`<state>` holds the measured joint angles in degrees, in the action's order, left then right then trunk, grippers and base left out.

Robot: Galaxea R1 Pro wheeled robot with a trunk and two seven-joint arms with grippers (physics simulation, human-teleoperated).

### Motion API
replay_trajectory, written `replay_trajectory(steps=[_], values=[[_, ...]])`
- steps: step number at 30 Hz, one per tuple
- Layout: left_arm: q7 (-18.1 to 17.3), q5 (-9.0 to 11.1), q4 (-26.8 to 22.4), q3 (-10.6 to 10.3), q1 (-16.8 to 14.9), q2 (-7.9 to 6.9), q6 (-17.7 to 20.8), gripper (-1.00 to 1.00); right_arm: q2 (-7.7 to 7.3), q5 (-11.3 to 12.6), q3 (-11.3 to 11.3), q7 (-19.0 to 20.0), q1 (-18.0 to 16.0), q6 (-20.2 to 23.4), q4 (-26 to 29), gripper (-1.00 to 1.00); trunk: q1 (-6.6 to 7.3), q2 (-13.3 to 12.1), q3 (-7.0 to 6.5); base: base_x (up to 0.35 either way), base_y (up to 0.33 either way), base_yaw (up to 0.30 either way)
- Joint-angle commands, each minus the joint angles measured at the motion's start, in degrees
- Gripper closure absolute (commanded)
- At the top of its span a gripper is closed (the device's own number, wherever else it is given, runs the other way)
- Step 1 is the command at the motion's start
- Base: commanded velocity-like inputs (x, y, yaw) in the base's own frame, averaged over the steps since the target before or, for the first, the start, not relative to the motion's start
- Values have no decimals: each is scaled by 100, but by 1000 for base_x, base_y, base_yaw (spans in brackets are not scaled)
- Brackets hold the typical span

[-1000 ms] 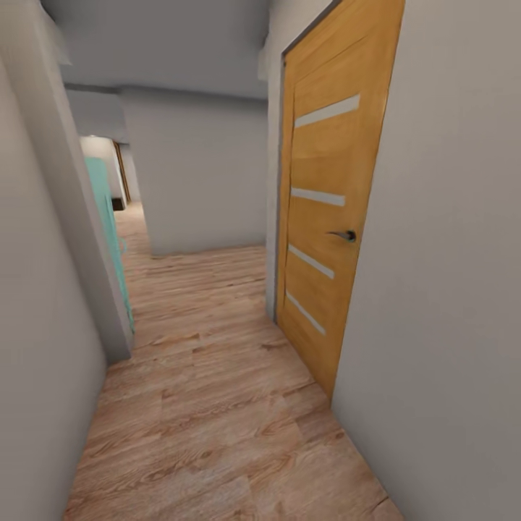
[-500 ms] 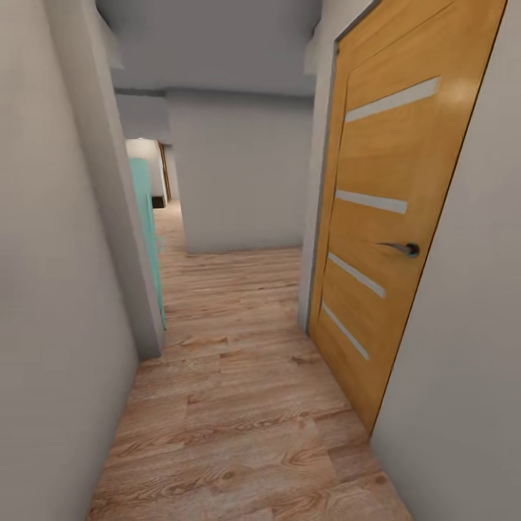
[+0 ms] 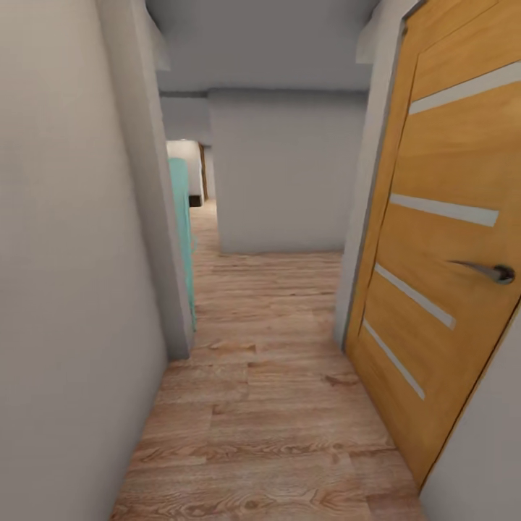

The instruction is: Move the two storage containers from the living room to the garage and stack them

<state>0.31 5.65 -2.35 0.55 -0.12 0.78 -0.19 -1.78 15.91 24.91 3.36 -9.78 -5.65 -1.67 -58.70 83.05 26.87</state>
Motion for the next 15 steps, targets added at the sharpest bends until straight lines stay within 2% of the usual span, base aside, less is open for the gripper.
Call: replay_trajectory(steps=[1, 8, 15], values=[[4, 59, -3, 1, -1, 5, -1, -100, -2, 61, 39, 33, -7, -34, -18, -100, -3, 2, 5, 322, 0, 298], [4, 59, -2, 4, -3, 15, 1, -100, -6, 61, 40, 33, -8, -28, -18, -100, -3, 2, 5, 322, 0, 267], [4, 59, -2, -1, -4, 22, 1, -100, -26, 52, 58, 33, -7, -19, -18, -100, -3, 2, 5, 322, 0, 28]])
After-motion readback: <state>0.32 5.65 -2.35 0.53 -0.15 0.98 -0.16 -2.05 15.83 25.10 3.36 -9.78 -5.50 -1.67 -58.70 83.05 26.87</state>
